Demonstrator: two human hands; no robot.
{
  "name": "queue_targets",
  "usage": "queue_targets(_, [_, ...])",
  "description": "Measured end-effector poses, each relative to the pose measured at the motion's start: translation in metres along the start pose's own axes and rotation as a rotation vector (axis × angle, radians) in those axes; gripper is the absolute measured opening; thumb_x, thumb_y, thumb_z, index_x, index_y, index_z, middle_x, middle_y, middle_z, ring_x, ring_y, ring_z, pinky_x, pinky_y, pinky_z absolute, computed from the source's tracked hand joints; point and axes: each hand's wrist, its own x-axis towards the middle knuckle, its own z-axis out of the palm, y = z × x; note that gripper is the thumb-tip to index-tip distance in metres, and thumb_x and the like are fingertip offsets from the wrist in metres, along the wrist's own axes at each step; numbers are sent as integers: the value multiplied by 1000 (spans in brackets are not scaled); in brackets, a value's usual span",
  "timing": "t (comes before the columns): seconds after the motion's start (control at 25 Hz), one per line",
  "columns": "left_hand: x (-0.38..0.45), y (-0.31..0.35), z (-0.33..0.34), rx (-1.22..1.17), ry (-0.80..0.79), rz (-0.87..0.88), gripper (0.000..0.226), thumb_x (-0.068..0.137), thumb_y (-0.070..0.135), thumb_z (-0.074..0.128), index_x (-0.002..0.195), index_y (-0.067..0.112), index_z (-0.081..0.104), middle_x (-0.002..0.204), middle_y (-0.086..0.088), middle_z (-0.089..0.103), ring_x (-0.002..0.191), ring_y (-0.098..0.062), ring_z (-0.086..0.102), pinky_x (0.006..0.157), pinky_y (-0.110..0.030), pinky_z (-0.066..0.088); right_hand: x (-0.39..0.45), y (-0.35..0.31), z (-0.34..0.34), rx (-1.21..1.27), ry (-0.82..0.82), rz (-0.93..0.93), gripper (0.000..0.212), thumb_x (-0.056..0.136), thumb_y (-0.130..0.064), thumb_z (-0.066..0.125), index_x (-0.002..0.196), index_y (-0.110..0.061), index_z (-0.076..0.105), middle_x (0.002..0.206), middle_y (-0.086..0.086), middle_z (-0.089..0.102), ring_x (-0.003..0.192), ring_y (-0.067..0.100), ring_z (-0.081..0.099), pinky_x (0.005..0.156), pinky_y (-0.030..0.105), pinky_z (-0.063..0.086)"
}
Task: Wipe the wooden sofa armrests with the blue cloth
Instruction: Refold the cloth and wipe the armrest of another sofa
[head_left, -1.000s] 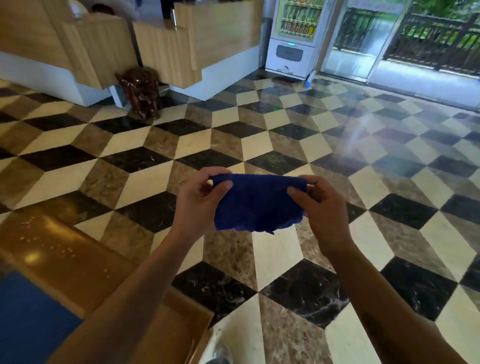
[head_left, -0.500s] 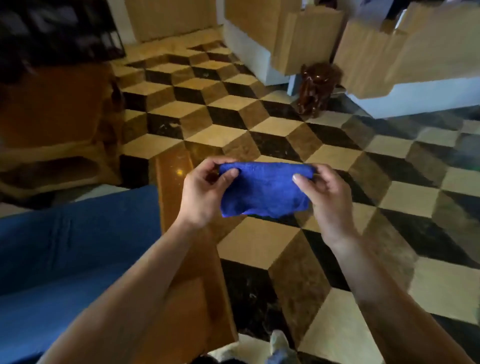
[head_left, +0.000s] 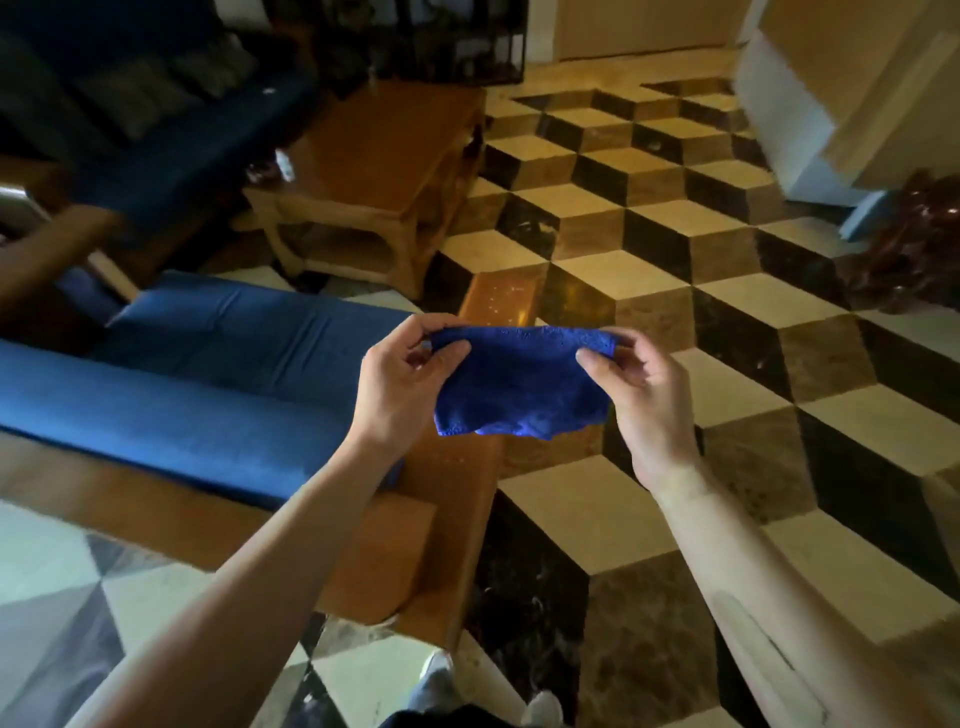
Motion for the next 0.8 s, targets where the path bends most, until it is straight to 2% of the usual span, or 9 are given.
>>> queue_targets(0.16, [-7, -6, -22, 74, 114, -41, 41, 88, 8, 70, 91, 49, 69, 92, 17, 73, 92, -13, 68, 81, -25, 53, 9, 10, 27, 17, -117, -10, 15, 90, -23, 71, 100, -35, 67, 106, -6, 74, 100, 6, 69, 85, 23, 56])
queue_targets(0.32, [-7, -13, -39, 101, 160, -66, 43, 89, 7, 70, 89, 50, 68, 91, 18, 72, 91, -11, 68, 79, -21, 52, 20, 17, 50, 15, -156, 15, 14, 91, -23, 69, 105, -25, 68, 105, -6, 73, 99, 8, 69, 84, 27, 58])
queue_targets(0.52, [9, -37, -57, 118, 111, -139, 31, 89, 9, 70, 93, 40, 68, 91, 12, 72, 85, -11, 69, 73, -20, 53, 27, 36, 74, -3, -193, 59, 19, 94, -24, 66, 112, -21, 64, 109, -4, 71, 100, 7, 67, 84, 23, 56])
queue_targets(0.6, [19, -56, -59, 165, 62, -170, 31, 89, 11, 70, 92, 42, 67, 91, 11, 72, 81, -10, 68, 73, -21, 53, 32, 54, 83, 12, -189, 115, 18, 94, -21, 65, 111, -22, 63, 110, -3, 70, 101, 7, 67, 83, 22, 55])
queue_targets(0.68, [20, -78, -55, 224, 3, -216, 32, 88, 13, 70, 89, 45, 66, 86, 13, 70, 74, -6, 65, 70, -19, 51, 31, 78, 87, 18, -178, 192, 19, 94, -19, 65, 112, -19, 62, 112, 0, 70, 104, 11, 67, 84, 24, 55])
queue_targets(0.8, [17, -120, -47, 316, -100, -315, 24, 88, 15, 69, 89, 39, 66, 77, 13, 66, 67, -1, 59, 69, -18, 47, 25, 127, 92, 34, -140, 300, 17, 93, -16, 67, 109, -20, 64, 110, 2, 72, 105, 16, 68, 92, 33, 55])
